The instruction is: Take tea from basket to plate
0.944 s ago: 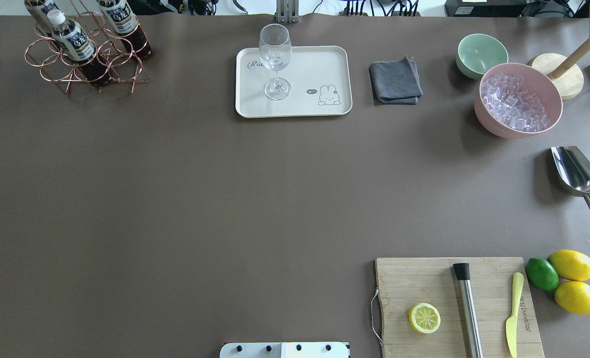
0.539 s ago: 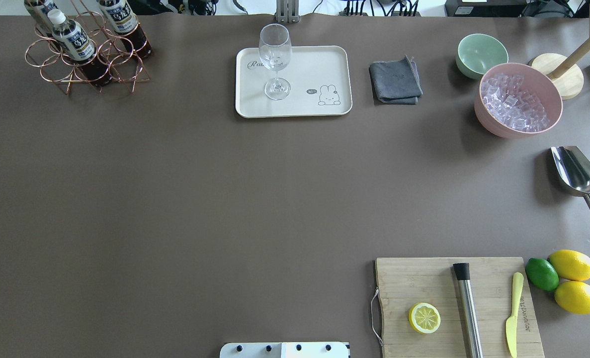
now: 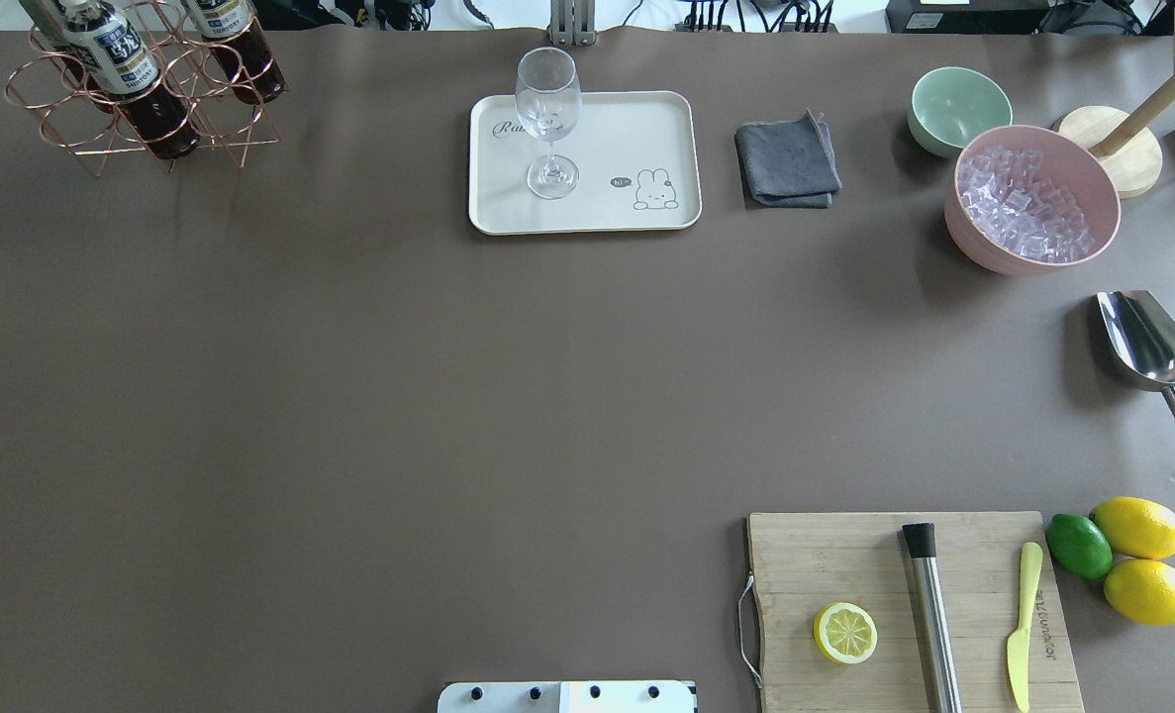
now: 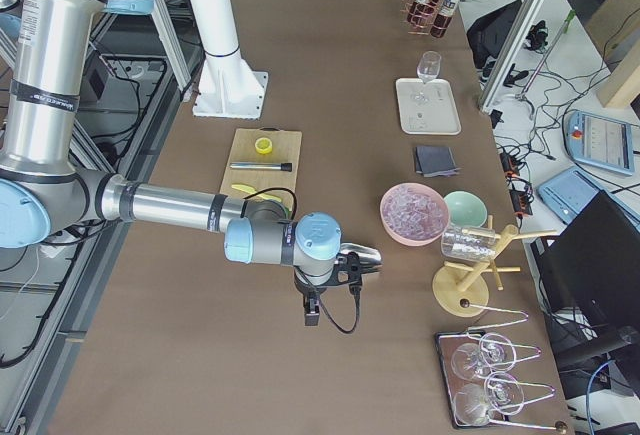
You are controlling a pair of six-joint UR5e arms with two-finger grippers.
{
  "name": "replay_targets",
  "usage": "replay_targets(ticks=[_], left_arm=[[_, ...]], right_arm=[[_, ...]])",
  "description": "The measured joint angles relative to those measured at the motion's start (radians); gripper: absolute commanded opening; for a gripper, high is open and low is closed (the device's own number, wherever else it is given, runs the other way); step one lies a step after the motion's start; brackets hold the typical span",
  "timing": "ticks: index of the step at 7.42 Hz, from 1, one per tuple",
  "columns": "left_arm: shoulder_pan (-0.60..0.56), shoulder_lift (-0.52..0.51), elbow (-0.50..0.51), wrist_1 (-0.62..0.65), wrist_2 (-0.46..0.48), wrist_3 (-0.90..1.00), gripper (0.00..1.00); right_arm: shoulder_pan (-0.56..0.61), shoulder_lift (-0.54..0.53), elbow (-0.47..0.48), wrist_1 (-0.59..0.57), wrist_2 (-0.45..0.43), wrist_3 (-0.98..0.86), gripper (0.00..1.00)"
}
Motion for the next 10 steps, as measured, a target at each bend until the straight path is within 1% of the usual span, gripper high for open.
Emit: replay_targets(ticks=[1,3,4,6,7,10], left_arm=[[-0.017,0.017,-0.067,0.048,-0.002,0.007,0.00],[-0.026,0.072,-0.235,0.152,-0.019,0.015,0.00],[-0.020,0.089,-0.323,0.215,-0.040,0.016,0.00],[0.031,0.112,-0.480,0.312,-0.076,0.005,0.00],[0.068,0.122,-0.536,0.332,-0.087,-0.016,0.00],[0.188,0.166,-0.708,0.339,-0.091,-0.180,0.00]], right_arm=[[0.000,0.000,-0.001,-0.001,0.001,0.003,1.00],[0.000,0.001,-0.007,-0.002,0.001,0.009,1.00],[0.000,0.001,-0.007,-0.002,0.001,0.012,1.00],[0.000,0.001,-0.008,-0.002,0.001,0.014,1.00],[0.001,0.000,-0.009,-0.002,0.001,0.014,1.00],[0.001,-0.001,-0.008,-0.002,0.001,0.014,1.00]])
